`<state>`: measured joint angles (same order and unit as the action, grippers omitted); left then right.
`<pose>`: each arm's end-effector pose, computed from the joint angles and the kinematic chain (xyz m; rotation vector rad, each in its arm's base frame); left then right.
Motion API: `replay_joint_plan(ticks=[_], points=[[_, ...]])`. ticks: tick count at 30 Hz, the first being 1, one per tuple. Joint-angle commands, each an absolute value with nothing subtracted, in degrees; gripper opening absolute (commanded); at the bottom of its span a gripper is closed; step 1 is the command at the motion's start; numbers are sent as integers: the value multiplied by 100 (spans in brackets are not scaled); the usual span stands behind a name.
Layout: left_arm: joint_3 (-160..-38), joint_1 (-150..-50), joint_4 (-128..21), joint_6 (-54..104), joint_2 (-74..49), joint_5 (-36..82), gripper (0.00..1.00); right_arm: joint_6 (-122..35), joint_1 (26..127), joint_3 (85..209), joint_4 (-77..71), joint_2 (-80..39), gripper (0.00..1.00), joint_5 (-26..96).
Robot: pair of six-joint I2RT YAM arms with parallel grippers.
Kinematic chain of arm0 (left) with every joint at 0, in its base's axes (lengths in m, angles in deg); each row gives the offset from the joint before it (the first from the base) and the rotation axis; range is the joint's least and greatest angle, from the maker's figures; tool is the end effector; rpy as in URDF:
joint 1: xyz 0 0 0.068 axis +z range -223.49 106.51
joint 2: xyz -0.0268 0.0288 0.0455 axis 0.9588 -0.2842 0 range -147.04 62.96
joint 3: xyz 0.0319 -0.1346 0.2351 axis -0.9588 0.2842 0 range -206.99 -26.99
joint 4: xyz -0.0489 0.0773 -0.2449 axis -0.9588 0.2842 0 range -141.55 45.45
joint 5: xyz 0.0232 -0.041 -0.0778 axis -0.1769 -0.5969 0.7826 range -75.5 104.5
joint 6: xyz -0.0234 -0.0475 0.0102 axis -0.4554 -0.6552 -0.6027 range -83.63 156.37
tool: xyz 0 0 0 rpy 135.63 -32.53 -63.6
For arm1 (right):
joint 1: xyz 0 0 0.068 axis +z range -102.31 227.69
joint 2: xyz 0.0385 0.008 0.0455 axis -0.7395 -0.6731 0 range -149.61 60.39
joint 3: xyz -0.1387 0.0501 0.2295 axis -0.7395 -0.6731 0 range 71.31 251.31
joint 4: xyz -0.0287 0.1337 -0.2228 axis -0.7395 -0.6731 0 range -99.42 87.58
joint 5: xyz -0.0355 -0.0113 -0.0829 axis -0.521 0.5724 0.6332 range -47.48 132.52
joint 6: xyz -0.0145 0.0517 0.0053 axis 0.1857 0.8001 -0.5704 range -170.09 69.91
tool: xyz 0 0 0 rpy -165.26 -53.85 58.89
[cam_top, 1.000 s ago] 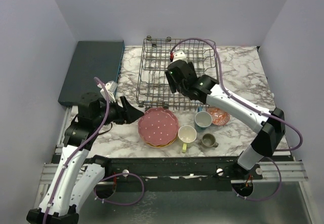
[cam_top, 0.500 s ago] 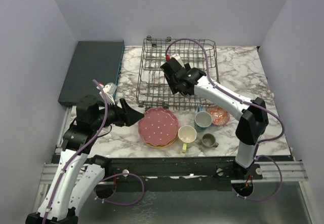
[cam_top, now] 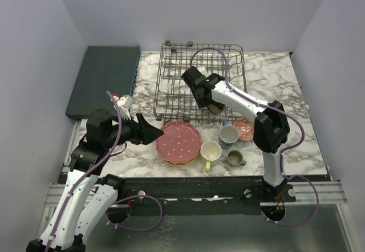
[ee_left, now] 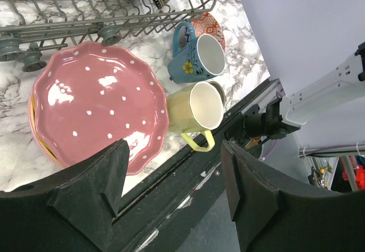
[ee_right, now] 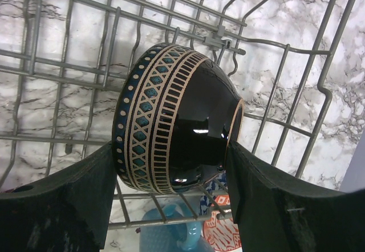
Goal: Load the mixed dishes into the dish rack
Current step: Turn the bowl upside down on the dish rack.
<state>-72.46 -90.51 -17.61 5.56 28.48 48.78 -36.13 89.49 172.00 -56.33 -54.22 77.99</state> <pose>0.1153 -0.0563 0.3282 0.1683 2.0665 -1.1182 0.3277 0.2651 0.2573 -0.4457 2.4437 -0.4737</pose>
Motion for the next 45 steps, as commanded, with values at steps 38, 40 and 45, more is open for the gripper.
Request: replay_joint_plan(ticks=[38, 40, 45], points=[[-7146, -9160, -1890, 526, 2961, 4860, 72, -3227, 8858, 17372, -5661, -5850, 82, 7024], [-7146, -9162, -1886, 526, 2968, 4852, 72, -3225, 8879, 17380, -5660, -5837, 84, 6986], [-7146, -9160, -1890, 526, 2973, 4848, 72, -3208, 8906, 17404, -5654, -5810, 88, 6931]])
